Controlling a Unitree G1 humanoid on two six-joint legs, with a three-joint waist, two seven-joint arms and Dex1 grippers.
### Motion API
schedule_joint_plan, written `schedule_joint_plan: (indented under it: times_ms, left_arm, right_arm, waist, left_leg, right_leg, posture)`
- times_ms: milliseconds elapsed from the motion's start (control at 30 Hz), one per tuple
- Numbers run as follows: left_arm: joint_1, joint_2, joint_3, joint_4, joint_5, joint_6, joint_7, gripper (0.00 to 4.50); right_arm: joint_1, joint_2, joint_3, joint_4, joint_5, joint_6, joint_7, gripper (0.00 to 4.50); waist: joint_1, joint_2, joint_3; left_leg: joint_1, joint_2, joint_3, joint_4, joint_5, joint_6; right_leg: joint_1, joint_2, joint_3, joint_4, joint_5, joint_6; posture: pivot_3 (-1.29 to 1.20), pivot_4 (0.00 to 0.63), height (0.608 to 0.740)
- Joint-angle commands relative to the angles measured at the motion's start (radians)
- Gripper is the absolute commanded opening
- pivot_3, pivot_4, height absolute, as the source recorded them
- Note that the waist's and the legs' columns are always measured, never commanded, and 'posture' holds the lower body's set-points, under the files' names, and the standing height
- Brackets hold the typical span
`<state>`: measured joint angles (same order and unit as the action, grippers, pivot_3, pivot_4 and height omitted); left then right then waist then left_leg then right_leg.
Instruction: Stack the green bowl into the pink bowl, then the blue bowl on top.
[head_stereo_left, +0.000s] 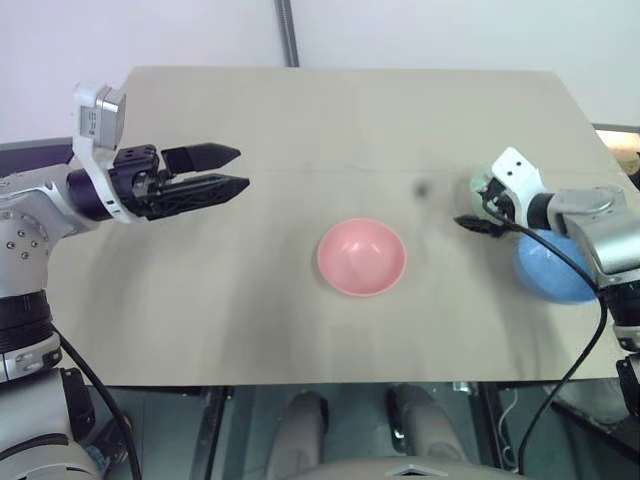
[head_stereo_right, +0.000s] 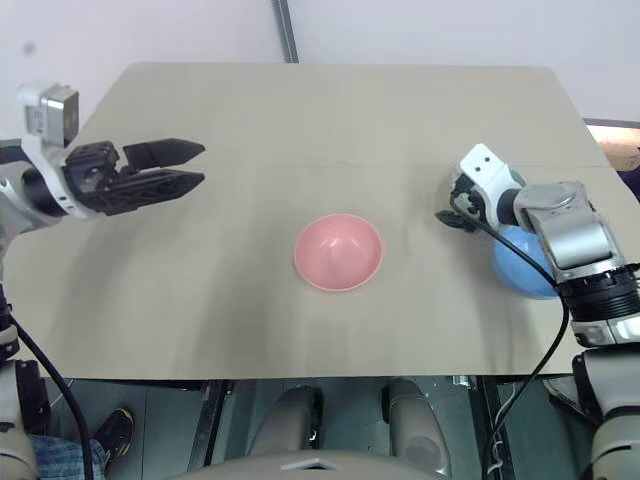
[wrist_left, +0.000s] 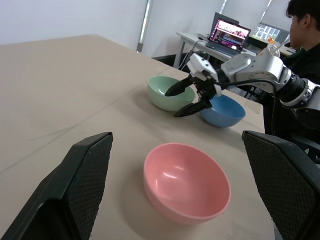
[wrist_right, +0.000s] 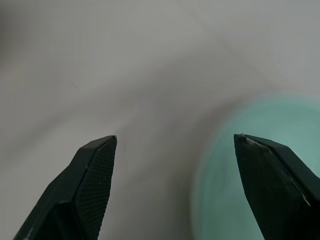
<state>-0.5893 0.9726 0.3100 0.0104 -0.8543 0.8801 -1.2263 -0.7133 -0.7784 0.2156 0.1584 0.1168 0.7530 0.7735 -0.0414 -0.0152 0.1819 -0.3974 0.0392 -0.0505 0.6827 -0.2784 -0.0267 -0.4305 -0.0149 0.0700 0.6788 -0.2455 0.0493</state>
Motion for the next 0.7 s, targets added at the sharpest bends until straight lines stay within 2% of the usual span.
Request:
schedule_joint_plan:
  times_ms: [33,100,200,400,433,700]
  left_arm:
    - [-0.016,0.012,0.008,-0.015,0.003,-0.026,-0.013,4.39]
    - [-0.016,0.013,0.007,-0.011,0.005,-0.03,-0.014,4.39]
    - [-0.013,0.015,0.005,-0.012,0.007,-0.032,-0.014,4.5]
    - [-0.013,0.013,-0.001,-0.016,0.011,-0.032,-0.011,4.5]
    - [-0.016,0.012,0.0,-0.015,0.009,-0.03,-0.008,4.5]
    - [-0.015,0.016,-0.003,-0.012,0.016,-0.033,-0.01,4.5]
  right_arm:
    - [-0.034,-0.013,0.002,0.021,-0.052,-0.031,-0.008,4.1]
    - [-0.035,-0.016,0.007,0.029,-0.065,-0.028,0.003,4.1]
    - [-0.03,-0.02,0.014,0.029,-0.091,-0.053,0.015,3.33]
    - [-0.026,-0.002,0.005,0.013,-0.104,-0.064,0.036,0.43]
    - [-0.026,-0.002,0.005,0.011,-0.105,-0.07,0.041,0.15]
    - [-0.029,0.001,0.008,-0.046,-0.119,-0.136,0.079,0.15]
  waist:
    - [-0.001,0.0,0.0]
    - [-0.004,0.0,0.0]
    - [-0.004,0.0,0.0]
    - [-0.002,0.0,0.0]
    - [-0.002,0.0,0.0]
    - [-0.003,0.0,0.0]
  left_leg:
    - [0.0,0.0,0.0,0.0,0.0,0.0]
    - [0.0,0.0,0.0,0.0,0.0,0.0]
    - [0.0,0.0,0.001,0.0,0.0,0.0]
    - [-0.001,0.0,0.001,0.0,0.0,0.0]
    - [-0.001,0.0,0.001,0.0,0.0,0.0]
    - [-0.001,0.0,0.001,0.0,0.0,0.0]
  right_leg:
    - [0.0,0.0,0.0,0.0,0.0,0.0]
    - [-0.001,0.0,0.0,0.0,0.0,0.0]
    - [-0.001,0.0,0.001,0.0,0.0,0.0]
    - [-0.001,0.0,0.001,0.0,0.0,0.0]
    - [-0.001,0.0,0.001,0.0,0.0,0.0]
    - [-0.001,0.0,0.001,0.0,0.0,0.0]
  posture:
    - [0.0,0.15,0.74]
    - [0.0,0.15,0.74]
    - [0.0,0.15,0.74]
    - [0.0,0.15,0.74]
    - [0.0,0.15,0.74]
    - [0.0,0.15,0.74]
